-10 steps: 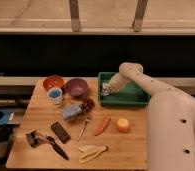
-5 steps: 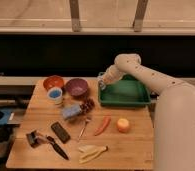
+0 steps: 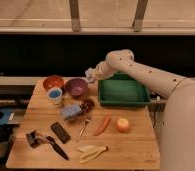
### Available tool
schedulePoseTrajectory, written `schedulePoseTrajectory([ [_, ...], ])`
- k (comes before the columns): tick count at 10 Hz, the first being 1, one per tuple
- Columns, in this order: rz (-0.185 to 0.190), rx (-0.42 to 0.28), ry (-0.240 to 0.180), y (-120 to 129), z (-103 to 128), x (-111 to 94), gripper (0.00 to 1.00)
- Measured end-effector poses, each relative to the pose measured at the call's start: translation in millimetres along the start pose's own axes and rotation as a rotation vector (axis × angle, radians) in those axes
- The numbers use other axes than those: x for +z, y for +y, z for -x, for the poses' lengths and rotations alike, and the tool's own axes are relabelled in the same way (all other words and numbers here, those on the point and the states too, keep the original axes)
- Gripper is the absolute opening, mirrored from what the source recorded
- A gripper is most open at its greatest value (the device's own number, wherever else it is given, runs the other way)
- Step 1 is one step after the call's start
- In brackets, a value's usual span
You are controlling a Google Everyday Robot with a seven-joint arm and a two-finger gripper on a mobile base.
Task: Place towel in purple bowl
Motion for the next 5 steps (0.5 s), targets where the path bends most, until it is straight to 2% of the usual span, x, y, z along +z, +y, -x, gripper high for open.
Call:
schedulePoseTrajectory([
  [3, 0.067, -0.068, 0.057, 35, -13, 20, 0.00],
  [5, 0.102, -0.093, 0.094, 50, -19, 39, 0.02],
])
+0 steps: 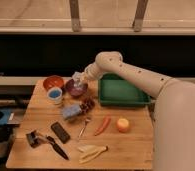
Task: Place towel in purple bowl
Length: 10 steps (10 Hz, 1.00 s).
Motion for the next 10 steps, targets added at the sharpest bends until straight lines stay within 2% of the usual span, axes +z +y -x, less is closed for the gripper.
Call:
schedulePoseTrajectory([
  [2, 0.030, 0.003, 0.033, 5, -1, 25, 0.15],
  [4, 0.029, 0.008, 0.033, 2, 0, 25, 0.15],
  [5, 0.030, 0.006, 0.034, 3, 0, 26, 0.09],
  [6, 0.031, 0.005, 0.035, 4, 0, 26, 0.09],
  [7, 0.030, 0.005, 0.034, 3, 0, 26, 0.14],
  [10, 0.030, 0.005, 0.035, 4, 0, 26, 0.43],
])
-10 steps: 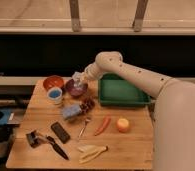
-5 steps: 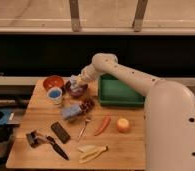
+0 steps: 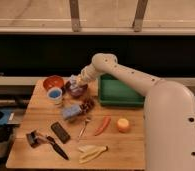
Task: Place towel in purple bowl
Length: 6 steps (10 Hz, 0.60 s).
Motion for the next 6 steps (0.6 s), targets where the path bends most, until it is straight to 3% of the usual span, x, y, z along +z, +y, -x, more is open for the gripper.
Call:
schedulePoseTrajectory([
  [3, 0.000, 0.001, 0.000, -0.3, -0.1, 0.0, 0.73],
  [6, 0.000, 0.001, 0.001, -0.3, -0.4, 0.5, 0.80],
])
